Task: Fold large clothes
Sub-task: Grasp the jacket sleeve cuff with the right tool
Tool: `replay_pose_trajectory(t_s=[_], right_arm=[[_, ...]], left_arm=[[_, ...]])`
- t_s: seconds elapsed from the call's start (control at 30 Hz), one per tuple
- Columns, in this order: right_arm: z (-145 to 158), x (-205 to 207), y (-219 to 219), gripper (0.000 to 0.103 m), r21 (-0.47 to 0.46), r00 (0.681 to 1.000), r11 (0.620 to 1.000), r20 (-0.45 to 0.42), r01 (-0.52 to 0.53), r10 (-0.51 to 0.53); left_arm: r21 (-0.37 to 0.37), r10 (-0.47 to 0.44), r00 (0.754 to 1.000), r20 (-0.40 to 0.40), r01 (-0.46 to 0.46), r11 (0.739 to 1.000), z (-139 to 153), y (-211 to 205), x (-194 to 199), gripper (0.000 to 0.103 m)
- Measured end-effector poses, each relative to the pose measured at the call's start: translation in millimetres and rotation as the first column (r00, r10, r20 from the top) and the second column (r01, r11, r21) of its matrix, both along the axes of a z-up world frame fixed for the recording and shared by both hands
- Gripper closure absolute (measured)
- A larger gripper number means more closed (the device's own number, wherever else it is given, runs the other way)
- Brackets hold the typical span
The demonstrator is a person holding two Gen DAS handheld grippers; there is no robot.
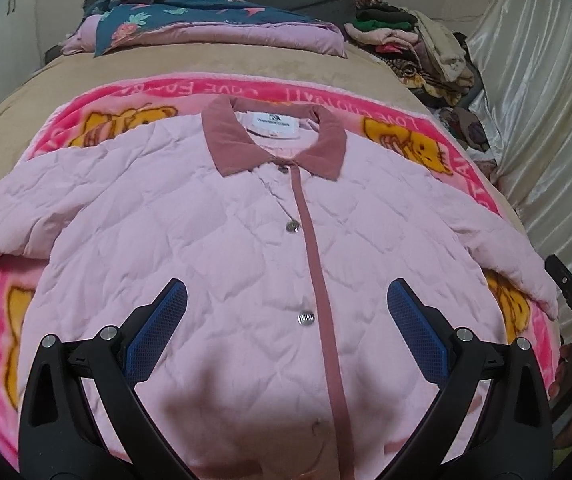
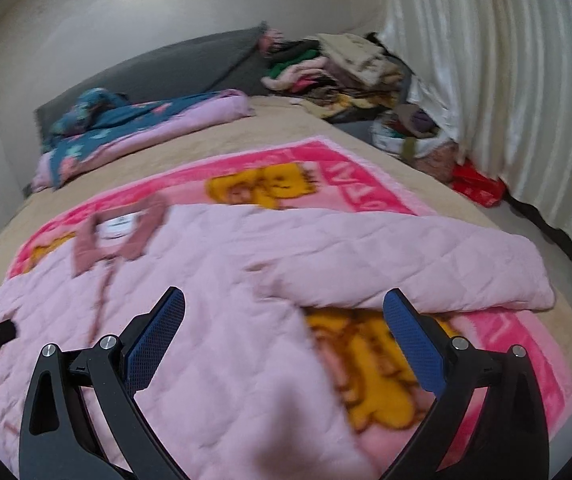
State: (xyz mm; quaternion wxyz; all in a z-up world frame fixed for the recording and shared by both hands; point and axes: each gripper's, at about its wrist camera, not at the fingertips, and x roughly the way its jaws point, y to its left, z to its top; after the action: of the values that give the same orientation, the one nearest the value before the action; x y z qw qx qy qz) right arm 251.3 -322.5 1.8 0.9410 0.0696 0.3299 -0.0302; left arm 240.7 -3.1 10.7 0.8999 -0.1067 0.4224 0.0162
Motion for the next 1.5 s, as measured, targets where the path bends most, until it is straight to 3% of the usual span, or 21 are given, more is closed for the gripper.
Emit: replay_pose_trajectory(t_s=[0.2,0.4,0.53,0.8,1.0,1.07,1.13,1.23,1.33,1.5], right_arm=[[-29.2,27.5,-60.6,0.004,0.004,0.98,0.981,-0.055,0.193,-0.193],[-53.7,40.4,-118.1,0.004,0.028,0.93,0.933,-0.097,0.359,-0.354],[-72.6,46.1,-155.5,0.004,0.05,0.873,0.878,-0.143,0.476,-0.466],[-110.7,51.6,-210.8,0.004,0.16,0.762,0.753,-0.261,0.639,-0.592],[-126.9,56.5,-246.9,0.004,0.231,0.706,0.668,-0.282,0.708,-0.65],[-125.8,60.5,-249.3,0.013,0.227,0.703,0.666,-0.266,0.71,-0.659],[-118.2,58.9,-247.8,0.045,0.224,0.716,0.68,-0.223,0.698,-0.662],[-98.5,59.7,-239.9,0.065,0.208,0.765,0.737,-0.134,0.643,-0.63],[-69.9,61.3,-223.2,0.077,0.166,0.822,0.808,-0.036,0.566,-0.568],[-23.1,62.6,-185.0,0.083,0.118,0.892,0.893,0.083,0.435,-0.445]], left_arm=[[0.051,0.007,1.0,0.006,-0.007,0.999,-7.9,0.0,16.0,0.009],[0.053,0.026,0.999,-0.035,-0.024,0.998,-25.0,7.6,32.5,0.009],[0.054,0.045,0.998,-0.049,-0.043,0.998,-32.6,15.3,41.0,0.009],[0.07,0.072,0.996,-0.054,-0.068,0.995,-36.2,30.1,51.8,0.009],[0.075,0.088,0.995,-0.055,-0.083,0.994,-33.3,41.6,54.4,0.009],[0.077,0.091,0.994,-0.053,-0.087,0.993,-31.2,45.1,54.4,0.009],[0.075,0.092,0.995,-0.049,-0.088,0.993,-28.4,48.4,53.1,0.009],[0.078,0.091,0.996,-0.027,-0.089,0.993,-19.7,54.3,49.1,0.009],[0.095,0.103,0.995,-0.01,-0.102,0.99,-11.9,60.2,46.1,0.009],[0.089,0.119,0.993,0.013,-0.119,0.989,1.0,69.8,42.2,0.009]])
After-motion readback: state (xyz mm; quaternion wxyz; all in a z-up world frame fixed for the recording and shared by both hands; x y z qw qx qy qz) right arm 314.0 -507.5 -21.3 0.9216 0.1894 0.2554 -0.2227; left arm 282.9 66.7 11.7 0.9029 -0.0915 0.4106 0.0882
